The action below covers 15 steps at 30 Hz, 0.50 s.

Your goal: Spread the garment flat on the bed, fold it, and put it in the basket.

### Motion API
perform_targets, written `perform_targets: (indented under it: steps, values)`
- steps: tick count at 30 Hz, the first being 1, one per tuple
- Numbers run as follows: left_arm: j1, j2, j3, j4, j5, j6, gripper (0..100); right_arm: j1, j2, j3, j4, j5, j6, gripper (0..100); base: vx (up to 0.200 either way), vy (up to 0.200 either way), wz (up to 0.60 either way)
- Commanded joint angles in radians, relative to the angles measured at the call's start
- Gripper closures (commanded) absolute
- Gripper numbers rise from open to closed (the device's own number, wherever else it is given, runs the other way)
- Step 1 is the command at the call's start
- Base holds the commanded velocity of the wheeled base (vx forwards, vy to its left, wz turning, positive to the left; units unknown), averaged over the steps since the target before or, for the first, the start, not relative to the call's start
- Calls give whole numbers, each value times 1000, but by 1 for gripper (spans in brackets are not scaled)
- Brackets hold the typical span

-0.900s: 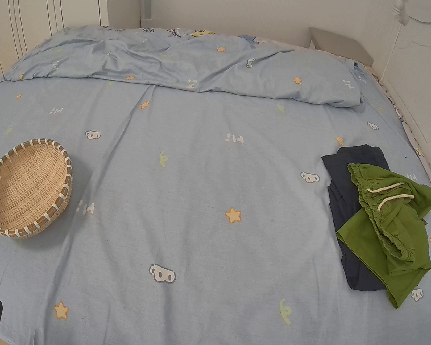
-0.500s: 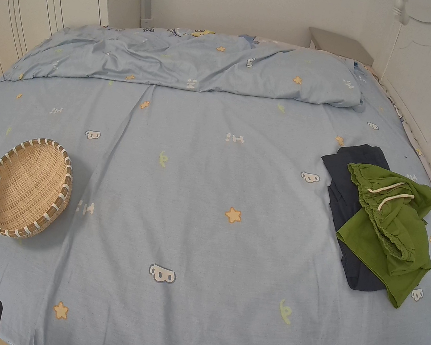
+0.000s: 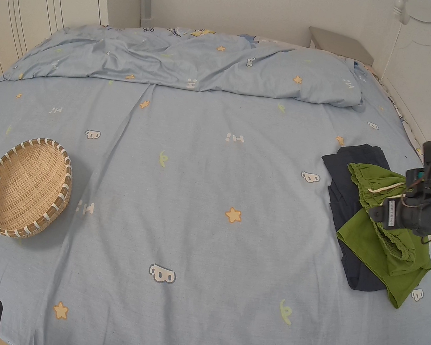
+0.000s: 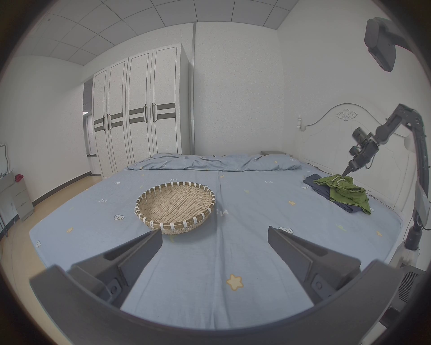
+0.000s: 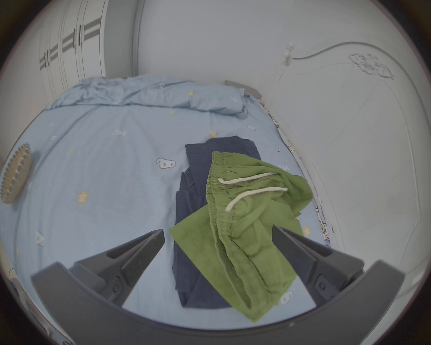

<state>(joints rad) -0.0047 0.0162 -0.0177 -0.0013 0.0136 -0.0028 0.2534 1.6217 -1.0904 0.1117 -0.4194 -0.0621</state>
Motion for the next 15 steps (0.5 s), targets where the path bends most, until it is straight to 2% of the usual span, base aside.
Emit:
perform_targets:
  steps: [1,6,15]
  values:
    - [0,-16,18,0,0,0,0,14,254,-114,-40,-55,1,0,0,0,0]
    - [0,-16,18,0,0,0,0,-25,314,-187,-41,-90,-2,0,0,0,0]
    - [0,-16,18,0,0,0,0,-46,391,-252,-41,-114,-7,0,0,0,0]
